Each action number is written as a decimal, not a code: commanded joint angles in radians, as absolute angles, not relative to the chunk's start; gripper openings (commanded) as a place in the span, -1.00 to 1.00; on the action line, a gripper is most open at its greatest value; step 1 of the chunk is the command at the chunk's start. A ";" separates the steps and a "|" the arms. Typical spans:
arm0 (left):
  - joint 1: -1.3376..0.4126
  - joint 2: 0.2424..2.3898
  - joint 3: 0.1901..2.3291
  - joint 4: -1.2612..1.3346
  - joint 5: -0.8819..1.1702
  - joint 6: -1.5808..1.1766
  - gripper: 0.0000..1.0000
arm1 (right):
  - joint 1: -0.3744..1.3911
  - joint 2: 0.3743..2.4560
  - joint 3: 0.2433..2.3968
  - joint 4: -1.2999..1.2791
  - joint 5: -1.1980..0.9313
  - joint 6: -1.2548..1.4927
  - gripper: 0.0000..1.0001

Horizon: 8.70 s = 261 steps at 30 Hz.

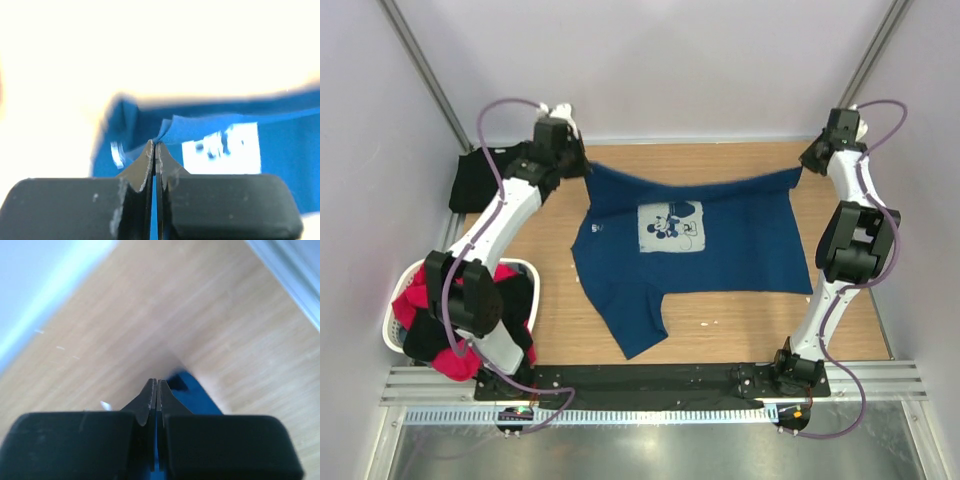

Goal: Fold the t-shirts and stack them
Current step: Fold the tshirt

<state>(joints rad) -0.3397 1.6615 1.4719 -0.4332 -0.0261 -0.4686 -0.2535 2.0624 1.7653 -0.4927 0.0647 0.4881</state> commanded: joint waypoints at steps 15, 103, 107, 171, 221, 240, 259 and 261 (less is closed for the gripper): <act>-0.199 1.965 2.075 -0.080 0.227 0.162 -0.99 | -0.255 2.099 2.226 -0.315 -0.178 0.506 -0.98; -0.201 2.381 2.209 -0.029 0.494 0.195 -1.00 | -0.255 2.292 1.885 -0.072 0.146 0.233 -0.98; -0.204 2.316 2.128 -0.026 0.503 0.225 -0.99 | -0.255 2.283 1.881 -0.075 0.140 0.233 -0.98; -0.374 1.560 1.163 -0.328 0.265 0.408 -1.00 | -0.295 1.855 1.206 -0.167 0.204 0.186 -0.98; -0.627 1.516 1.183 -0.615 0.166 0.121 -0.99 | -0.298 1.919 1.221 -0.274 0.258 0.186 -0.98; -0.491 1.540 1.367 -0.523 -0.021 -0.199 0.72 | -0.287 1.734 1.523 -0.479 0.107 0.195 0.99; -0.359 1.899 1.454 -0.329 -0.250 -0.736 0.43 | 0.475 1.934 1.666 -0.491 0.031 0.440 0.82; -0.324 1.923 1.424 -0.249 -0.195 -0.755 0.23 | 0.509 1.972 1.674 -0.477 0.012 0.443 0.75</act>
<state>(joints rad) -0.3637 1.9068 1.4490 -0.3977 -0.2211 -0.6739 0.4862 1.9747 1.6096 -0.4706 0.0242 0.4198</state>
